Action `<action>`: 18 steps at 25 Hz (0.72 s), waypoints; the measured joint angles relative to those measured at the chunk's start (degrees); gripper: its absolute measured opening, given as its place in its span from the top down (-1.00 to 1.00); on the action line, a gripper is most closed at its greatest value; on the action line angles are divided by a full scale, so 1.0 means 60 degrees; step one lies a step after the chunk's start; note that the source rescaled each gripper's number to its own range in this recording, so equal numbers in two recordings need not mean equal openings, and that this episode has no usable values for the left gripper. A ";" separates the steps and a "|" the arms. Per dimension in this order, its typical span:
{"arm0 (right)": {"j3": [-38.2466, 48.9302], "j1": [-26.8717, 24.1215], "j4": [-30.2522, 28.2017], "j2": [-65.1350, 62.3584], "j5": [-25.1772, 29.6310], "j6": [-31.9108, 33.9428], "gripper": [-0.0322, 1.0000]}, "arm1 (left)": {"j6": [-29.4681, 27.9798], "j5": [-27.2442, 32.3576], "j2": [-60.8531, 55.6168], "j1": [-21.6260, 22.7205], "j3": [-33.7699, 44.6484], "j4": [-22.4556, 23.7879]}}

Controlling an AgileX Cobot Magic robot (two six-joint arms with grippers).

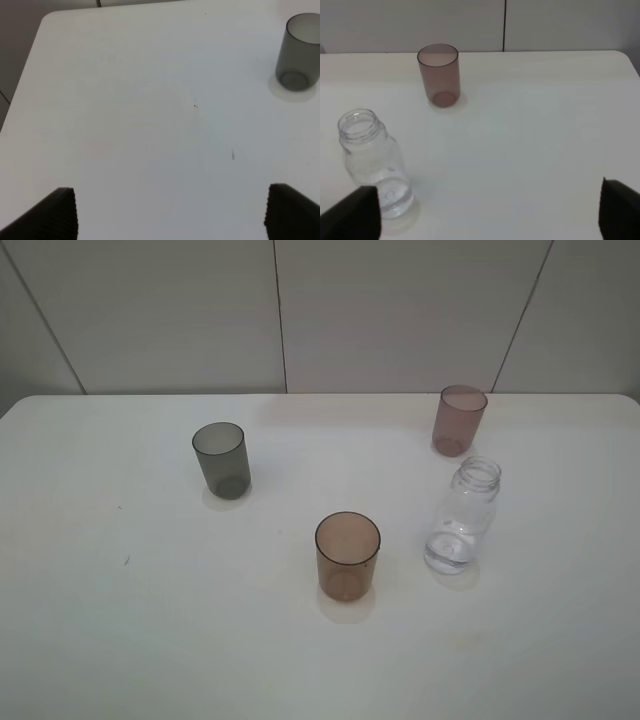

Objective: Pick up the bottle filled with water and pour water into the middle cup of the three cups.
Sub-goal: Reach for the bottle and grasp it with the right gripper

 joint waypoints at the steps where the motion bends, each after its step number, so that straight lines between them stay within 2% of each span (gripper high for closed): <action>1: 0.0000 0.0000 0.0000 0.0000 0.0000 0.0000 -1.00 | 0.0000 0.0000 0.0000 0.0000 0.0000 0.0000; 18: 0.0000 0.0000 0.0000 0.0000 0.0000 0.0000 -1.00 | 0.0000 0.0000 0.0000 0.0000 0.0000 0.0000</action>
